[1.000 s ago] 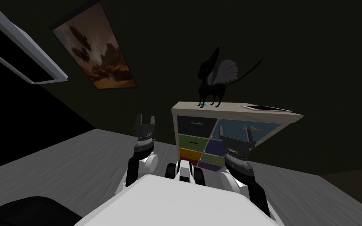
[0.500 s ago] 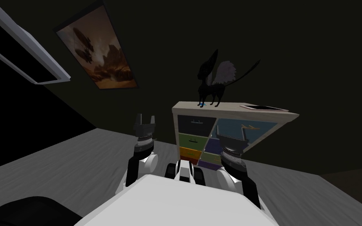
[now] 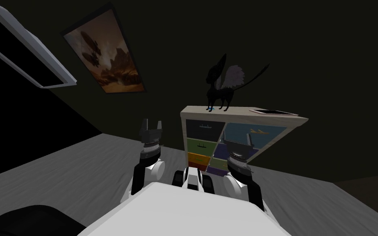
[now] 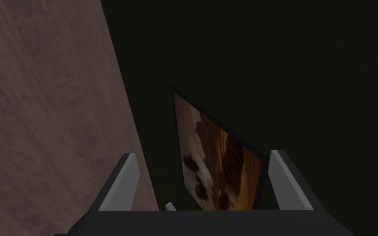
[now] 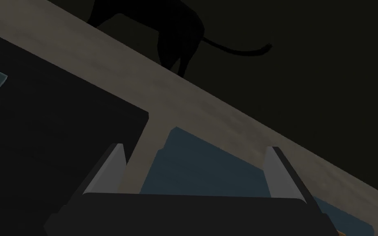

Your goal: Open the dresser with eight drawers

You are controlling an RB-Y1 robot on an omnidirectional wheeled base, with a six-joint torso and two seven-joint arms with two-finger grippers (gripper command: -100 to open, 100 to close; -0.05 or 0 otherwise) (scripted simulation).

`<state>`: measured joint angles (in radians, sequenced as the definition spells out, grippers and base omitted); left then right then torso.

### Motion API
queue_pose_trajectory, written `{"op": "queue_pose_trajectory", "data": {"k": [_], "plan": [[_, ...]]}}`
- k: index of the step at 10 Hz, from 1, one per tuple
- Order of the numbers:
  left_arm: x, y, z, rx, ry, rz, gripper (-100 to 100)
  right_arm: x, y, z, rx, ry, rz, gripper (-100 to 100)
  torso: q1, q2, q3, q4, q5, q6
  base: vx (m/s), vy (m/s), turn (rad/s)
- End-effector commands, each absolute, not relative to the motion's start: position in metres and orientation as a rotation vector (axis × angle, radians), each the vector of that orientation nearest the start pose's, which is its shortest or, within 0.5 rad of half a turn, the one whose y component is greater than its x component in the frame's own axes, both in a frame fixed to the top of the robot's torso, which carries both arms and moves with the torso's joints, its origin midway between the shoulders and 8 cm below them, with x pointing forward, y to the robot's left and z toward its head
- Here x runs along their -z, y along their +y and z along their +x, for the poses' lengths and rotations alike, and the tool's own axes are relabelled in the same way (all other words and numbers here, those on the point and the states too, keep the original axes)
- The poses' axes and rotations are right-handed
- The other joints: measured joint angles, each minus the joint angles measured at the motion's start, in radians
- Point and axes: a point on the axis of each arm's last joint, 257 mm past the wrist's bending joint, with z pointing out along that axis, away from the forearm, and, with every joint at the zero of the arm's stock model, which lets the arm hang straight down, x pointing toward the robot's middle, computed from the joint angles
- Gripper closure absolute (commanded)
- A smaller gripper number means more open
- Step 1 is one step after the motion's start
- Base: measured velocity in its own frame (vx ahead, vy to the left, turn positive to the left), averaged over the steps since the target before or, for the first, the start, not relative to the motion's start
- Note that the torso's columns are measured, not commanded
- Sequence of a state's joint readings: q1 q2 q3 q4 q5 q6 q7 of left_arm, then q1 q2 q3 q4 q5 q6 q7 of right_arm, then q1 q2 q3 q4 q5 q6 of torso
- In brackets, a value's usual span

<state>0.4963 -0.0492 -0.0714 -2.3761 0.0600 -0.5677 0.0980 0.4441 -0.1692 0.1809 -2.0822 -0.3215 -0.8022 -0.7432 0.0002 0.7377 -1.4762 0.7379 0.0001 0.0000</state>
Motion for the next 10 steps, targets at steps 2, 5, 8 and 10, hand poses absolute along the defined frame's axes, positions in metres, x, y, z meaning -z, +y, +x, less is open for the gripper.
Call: {"op": "queue_pose_trajectory", "data": {"k": [2, 5, 8, 10], "plan": [[-0.079, 0.266, 0.311, 1.535, 0.386, -0.63, 0, 0.017, -0.251, 0.351, -2.512, 0.074, 1.029, -100, 0.0, 0.0, 0.0, 0.0, 0.0, 0.0, -0.025, 0.001, 0.008], [-0.079, 0.266, 0.311, 1.535, 0.386, -0.63, 0, 0.024, -0.248, 0.358, -2.613, 0.004, 1.087, -100, 0.0, 0.001, 0.0, 0.0, 0.0, 0.0, -0.027, -0.001, 0.01], [-0.079, 0.266, 0.311, 1.535, 0.386, -0.63, 0, 0.032, -0.244, 0.365, -2.695, -0.061, 1.143, -100, 0.0, 0.0, 0.0, 0.0, 0.0, 0.0, -0.018, 0.004, 0.007], [-0.079, 0.266, 0.311, 1.535, 0.386, -0.63, 0, 0.041, -0.239, 0.373, -2.767, -0.125, 1.2, -100, 0.0, 0.001, 0.001, 0.0, 0.0, 0.0, -0.031, 0.001, 0.011]]}}
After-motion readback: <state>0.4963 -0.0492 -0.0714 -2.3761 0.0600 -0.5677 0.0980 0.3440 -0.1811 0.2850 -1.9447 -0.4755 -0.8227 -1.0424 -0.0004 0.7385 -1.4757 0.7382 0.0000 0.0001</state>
